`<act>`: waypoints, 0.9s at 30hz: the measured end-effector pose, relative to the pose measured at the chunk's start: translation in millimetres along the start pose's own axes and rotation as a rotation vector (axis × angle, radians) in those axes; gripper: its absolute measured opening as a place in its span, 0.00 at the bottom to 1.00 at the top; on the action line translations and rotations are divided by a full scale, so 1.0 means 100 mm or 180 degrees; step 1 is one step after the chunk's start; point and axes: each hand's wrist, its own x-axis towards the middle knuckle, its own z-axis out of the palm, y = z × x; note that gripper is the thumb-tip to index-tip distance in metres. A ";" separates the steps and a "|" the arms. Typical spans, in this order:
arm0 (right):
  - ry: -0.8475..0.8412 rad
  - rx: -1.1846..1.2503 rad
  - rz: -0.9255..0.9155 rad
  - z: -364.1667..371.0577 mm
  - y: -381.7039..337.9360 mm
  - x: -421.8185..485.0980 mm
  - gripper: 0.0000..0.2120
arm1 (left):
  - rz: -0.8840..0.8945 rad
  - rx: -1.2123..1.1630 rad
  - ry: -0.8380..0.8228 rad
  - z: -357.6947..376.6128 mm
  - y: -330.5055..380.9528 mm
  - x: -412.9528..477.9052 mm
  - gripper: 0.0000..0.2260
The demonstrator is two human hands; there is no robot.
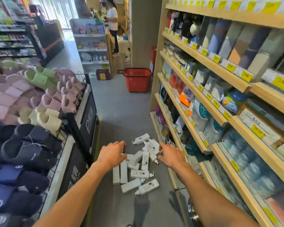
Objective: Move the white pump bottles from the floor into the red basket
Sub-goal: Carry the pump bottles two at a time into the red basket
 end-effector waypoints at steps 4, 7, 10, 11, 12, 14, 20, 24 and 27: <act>-0.0046 -0.0043 0.0110 -0.07 -0.11 0.33 0.16 | 0.0095 0.0011 -0.0023 -0.10 -0.13 0.43 0.19; -0.0052 -0.0030 0.0172 -0.09 -0.17 0.58 0.16 | 0.0160 -0.0013 -0.0065 -0.11 -0.20 0.73 0.19; -0.0068 0.0003 0.0195 -0.09 -0.21 0.78 0.16 | 0.0220 -0.0034 -0.0122 -0.06 -0.23 0.98 0.19; -0.0084 0.0017 0.0210 -0.09 -0.21 0.84 0.16 | 0.0227 -0.0044 -0.0156 -0.03 -0.22 1.05 0.19; -0.0085 0.0027 0.0228 -0.09 -0.20 0.91 0.15 | 0.0234 -0.0062 -0.0179 -0.01 -0.22 1.12 0.19; -0.0131 0.0036 0.0267 -0.08 -0.18 1.05 0.15 | 0.0257 -0.0112 -0.0257 0.04 -0.21 1.29 0.19; -0.0335 0.0100 0.0369 0.03 -0.03 1.52 0.16 | 0.0270 -0.0172 -0.0526 0.17 -0.18 1.80 0.18; -0.0417 0.0233 0.0315 0.13 0.09 1.89 0.13 | 0.0175 -0.0102 -0.0585 0.13 -0.26 2.13 0.18; -0.0416 0.0330 0.0223 0.29 0.20 2.17 0.10 | 0.0111 0.0058 -0.0633 0.22 -0.30 2.37 0.17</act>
